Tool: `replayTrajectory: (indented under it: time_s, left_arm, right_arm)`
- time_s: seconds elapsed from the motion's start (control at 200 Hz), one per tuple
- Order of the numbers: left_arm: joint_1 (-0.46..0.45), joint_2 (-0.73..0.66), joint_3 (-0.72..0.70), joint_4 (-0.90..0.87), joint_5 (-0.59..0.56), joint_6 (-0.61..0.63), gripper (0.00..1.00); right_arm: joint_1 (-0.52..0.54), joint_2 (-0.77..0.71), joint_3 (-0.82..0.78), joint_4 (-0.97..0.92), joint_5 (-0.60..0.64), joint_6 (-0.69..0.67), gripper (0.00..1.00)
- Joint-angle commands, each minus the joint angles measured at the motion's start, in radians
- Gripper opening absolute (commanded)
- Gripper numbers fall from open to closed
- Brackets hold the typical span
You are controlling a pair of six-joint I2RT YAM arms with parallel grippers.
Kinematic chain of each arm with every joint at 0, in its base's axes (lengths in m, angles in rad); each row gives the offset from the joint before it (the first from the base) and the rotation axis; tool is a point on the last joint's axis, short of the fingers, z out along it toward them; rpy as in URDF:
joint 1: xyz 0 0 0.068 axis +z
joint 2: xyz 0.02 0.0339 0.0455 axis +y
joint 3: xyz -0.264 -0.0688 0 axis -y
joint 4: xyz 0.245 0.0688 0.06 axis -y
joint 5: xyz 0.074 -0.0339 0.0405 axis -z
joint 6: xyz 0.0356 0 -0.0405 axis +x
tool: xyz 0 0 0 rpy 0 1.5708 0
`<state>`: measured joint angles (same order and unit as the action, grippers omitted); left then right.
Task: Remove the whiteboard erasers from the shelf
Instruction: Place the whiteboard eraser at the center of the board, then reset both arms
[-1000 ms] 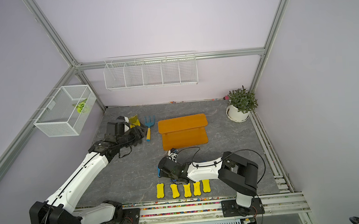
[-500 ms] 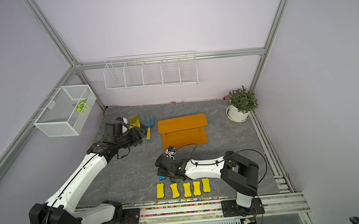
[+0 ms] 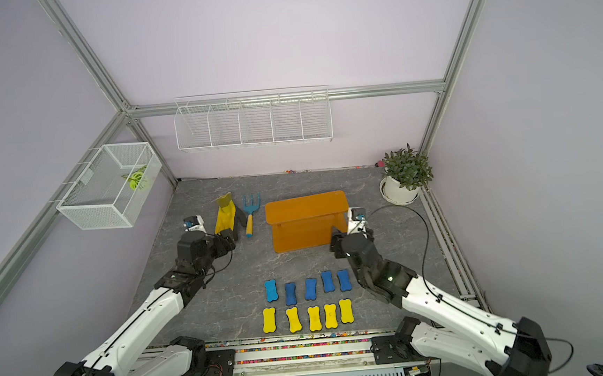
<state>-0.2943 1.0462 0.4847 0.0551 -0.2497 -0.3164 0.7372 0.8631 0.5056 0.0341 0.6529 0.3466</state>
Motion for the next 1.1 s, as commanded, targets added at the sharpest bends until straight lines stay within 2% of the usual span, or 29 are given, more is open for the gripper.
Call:
replayTrajectory:
  time_s: [0.0,0.03,0.075,0.13,0.18,0.23,0.295,0.38,0.43,0.61,0.66,0.705,0.715,0.73,0.795,0.825,1.095]
  left_arm:
    - [0.081,0.065,0.01,0.206,0.015,0.198,1.0]
    - [0.103,0.096,0.016,0.231,0.08,0.244,1.0]
    - [0.108,0.138,0.008,0.281,0.092,0.323,1.0]
    - [0.125,0.181,-0.025,0.355,0.102,0.383,1.0]
    - [0.164,0.214,-0.084,0.475,0.166,0.394,1.0]
    - [0.204,0.238,-0.148,0.629,0.231,0.405,1.0]
    - [0.234,0.253,-0.151,0.675,0.284,0.41,1.0]
    - [0.258,0.303,-0.161,0.762,0.319,0.37,1.0]
    - [0.259,0.344,-0.168,0.814,0.351,0.391,0.99]
    - [0.284,0.457,-0.156,0.904,0.299,0.342,1.0]
    - [0.3,0.459,-0.123,0.845,0.283,0.308,1.0]
    - [0.321,0.463,-0.11,0.826,0.283,0.28,1.0]
    - [0.322,0.462,-0.108,0.82,0.282,0.278,1.0]
    - [0.323,0.463,-0.107,0.818,0.282,0.278,1.0]
    - [0.323,0.464,-0.103,0.814,0.28,0.278,1.0]
    - [0.323,0.466,-0.104,0.816,0.28,0.277,1.0]
    - [0.324,0.463,-0.106,0.818,0.279,0.278,1.0]
  right_arm:
    - [-0.159,-0.053,-0.28,0.437,-0.038,-0.446,0.79]
    - [-0.227,-0.073,-0.302,0.431,-0.095,-0.432,0.78]
    - [-0.343,-0.064,-0.323,0.444,-0.204,-0.397,0.76]
    - [-0.452,0.007,-0.336,0.475,-0.229,-0.339,0.76]
    - [-0.513,0.097,-0.365,0.619,-0.243,-0.317,0.77]
    - [-0.52,0.174,-0.363,0.712,-0.248,-0.318,0.78]
    - [-0.544,0.28,-0.316,0.751,-0.295,-0.326,0.79]
    - [-0.561,0.416,-0.285,0.892,-0.313,-0.359,0.82]
    - [-0.577,0.49,-0.264,0.928,-0.335,-0.367,0.82]
    - [-0.6,0.713,-0.271,1.181,-0.353,-0.366,0.85]
    - [-0.612,0.713,-0.246,1.138,-0.371,-0.36,0.85]
    - [-0.628,0.686,-0.19,0.987,-0.41,-0.347,0.85]
    - [-0.633,0.681,-0.177,0.954,-0.425,-0.347,0.92]
    - [-0.644,0.677,-0.155,0.908,-0.45,-0.343,0.98]
    - [-0.693,0.664,-0.092,0.758,-0.529,-0.306,0.99]
    - [-0.71,0.656,-0.087,0.737,-0.559,-0.305,0.99]
    - [-0.71,0.654,-0.093,0.745,-0.567,-0.313,0.99]
